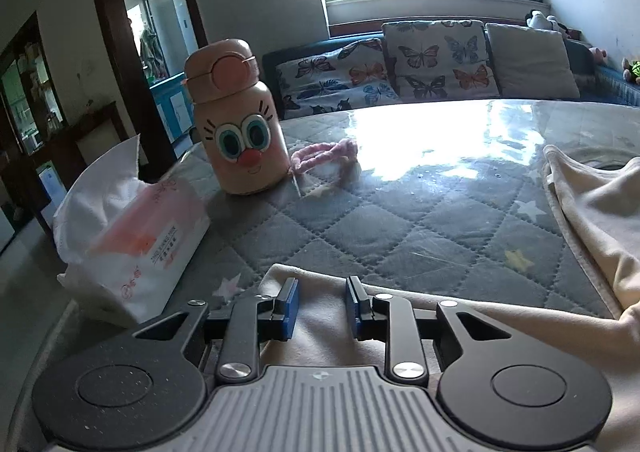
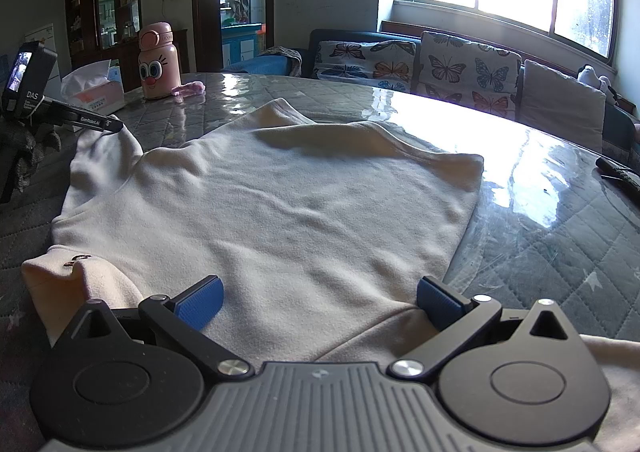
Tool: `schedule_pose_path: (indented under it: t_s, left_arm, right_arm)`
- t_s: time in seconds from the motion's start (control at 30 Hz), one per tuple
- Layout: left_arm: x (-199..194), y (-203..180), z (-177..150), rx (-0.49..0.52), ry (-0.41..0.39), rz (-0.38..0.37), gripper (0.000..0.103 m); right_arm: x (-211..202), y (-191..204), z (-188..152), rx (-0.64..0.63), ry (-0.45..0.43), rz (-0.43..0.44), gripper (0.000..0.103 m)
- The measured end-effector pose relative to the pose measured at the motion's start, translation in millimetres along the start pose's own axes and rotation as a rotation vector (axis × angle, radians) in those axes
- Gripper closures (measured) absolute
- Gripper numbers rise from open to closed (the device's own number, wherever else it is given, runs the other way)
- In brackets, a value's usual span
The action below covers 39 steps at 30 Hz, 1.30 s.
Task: Fold clothes
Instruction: 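Lay the sleeve flat and release it with the left gripper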
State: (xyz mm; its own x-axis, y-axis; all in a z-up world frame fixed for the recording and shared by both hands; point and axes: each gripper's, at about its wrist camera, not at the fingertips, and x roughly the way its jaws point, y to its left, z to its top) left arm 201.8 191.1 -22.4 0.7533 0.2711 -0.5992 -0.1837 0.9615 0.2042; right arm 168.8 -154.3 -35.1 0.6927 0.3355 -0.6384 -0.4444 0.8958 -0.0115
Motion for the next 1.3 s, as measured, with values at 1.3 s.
schedule_pose_path:
  t_s: [1.3]
  left_arm:
    - [-27.0, -140.6, 79.1, 0.073, -0.036, -0.286, 0.057]
  right_arm:
    - [0.8, -62.2, 63.2, 0.115, 0.017, -0.043, 0.01]
